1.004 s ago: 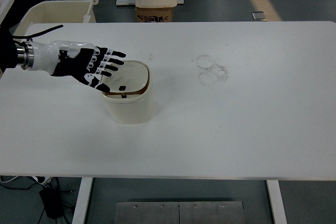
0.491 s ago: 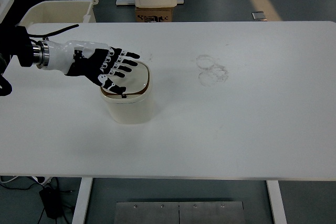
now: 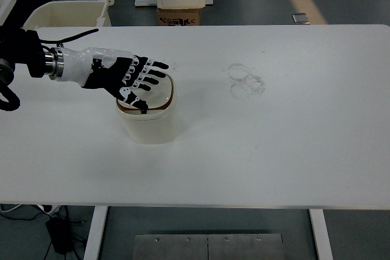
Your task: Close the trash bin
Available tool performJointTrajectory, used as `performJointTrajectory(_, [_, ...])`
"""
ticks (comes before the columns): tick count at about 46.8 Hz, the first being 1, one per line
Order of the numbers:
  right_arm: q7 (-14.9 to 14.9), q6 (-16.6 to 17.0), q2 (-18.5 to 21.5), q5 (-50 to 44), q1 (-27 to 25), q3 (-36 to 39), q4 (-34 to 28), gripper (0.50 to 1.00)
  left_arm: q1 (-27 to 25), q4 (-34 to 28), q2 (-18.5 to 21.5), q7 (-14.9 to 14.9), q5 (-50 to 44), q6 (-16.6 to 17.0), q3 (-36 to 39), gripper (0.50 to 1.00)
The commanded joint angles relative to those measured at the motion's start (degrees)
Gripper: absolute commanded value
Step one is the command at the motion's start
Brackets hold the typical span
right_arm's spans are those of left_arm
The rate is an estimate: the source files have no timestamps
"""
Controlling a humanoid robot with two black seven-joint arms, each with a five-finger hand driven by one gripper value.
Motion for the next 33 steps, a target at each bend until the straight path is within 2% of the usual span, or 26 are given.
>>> performJointTrajectory(1, [0.01, 0.03, 0.0, 0.0, -0.03, 0.02, 0.0, 0.991, 0.01, 0.0, 0.07, 0.0, -0.08, 0.0, 0.01, 1.0])
performJointTrajectory(33, [0.01, -0.06, 0.0, 0.09, 0.06, 0.02, 0.0, 0.991, 1.33, 0.0, 0.15, 0.0, 0.0, 0.35, 0.1, 1.0])
